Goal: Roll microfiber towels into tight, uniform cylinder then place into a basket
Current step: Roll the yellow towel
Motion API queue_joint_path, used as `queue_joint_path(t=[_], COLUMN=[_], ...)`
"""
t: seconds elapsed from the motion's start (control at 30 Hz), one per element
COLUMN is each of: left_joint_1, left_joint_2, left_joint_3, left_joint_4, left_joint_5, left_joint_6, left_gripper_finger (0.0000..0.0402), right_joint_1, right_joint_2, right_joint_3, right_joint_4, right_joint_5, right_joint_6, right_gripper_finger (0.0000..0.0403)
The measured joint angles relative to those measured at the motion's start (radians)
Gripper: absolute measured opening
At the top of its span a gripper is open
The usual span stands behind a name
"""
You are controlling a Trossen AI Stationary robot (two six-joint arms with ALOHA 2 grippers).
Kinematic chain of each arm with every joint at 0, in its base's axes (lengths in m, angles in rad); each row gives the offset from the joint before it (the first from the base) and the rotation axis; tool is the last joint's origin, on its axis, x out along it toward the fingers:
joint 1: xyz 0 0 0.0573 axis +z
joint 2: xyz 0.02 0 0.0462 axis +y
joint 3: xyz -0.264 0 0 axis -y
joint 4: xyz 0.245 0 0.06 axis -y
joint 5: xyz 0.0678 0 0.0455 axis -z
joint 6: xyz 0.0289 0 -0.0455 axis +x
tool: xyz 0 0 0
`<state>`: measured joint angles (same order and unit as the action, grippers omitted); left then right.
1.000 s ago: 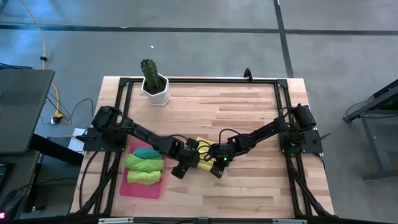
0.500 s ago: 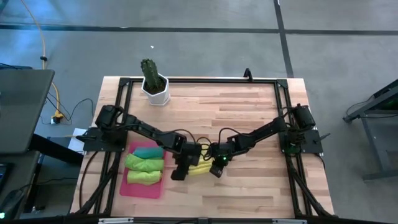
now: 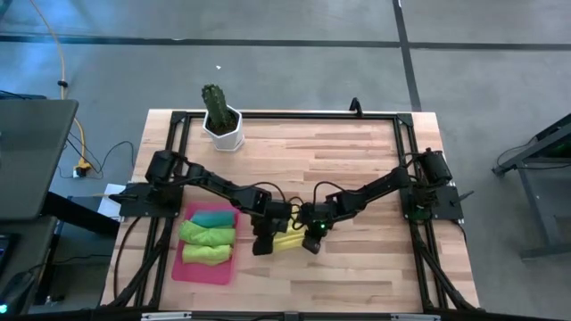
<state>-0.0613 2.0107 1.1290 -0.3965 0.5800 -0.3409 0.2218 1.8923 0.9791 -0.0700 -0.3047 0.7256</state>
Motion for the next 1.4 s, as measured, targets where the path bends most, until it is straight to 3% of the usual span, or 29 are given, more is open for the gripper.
queue_joint_path(t=[0.2,0.37,0.57,0.77,0.93,1.2,1.4], left_joint_1=[-0.001,-0.001,-0.004,0.004,0.024,0.033,0.027], left_joint_2=[0.017,0.017,0.019,0.020,0.020,0.020,0.020], left_joint_3=[-0.002,-0.003,-0.005,-0.004,-0.004,-0.004,-0.004], left_joint_4=[0.041,0.043,0.036,0.033,0.032,0.042,0.049], left_joint_5=[0.044,0.046,0.055,0.074,0.094,0.097,0.093], left_joint_6=[0.000,0.004,0.019,0.046,0.050,0.030,0.012], left_gripper_finger=[0.0003,0.0002,0.0002,0.0002,0.0002,0.0005,0.0008], right_joint_1=[0.000,-0.010,0.021,0.141,0.228,0.350,0.361], right_joint_2=[-0.001,-0.017,-0.058,-0.065,-0.064,-0.060,-0.045], right_joint_3=[0.006,0.094,0.240,0.237,0.206,0.152,0.126], right_joint_4=[-0.016,-0.242,-0.562,-0.390,-0.299,-0.197,-0.116], right_joint_5=[0.000,0.025,0.249,0.487,0.586,0.577,0.565], right_joint_6=[-0.186,-0.361,-0.699,-0.890,-0.927,-0.936,-0.869], right_gripper_finger=[0.0045,0.0074,0.0090,0.0091,0.0080,0.0080,0.0142])
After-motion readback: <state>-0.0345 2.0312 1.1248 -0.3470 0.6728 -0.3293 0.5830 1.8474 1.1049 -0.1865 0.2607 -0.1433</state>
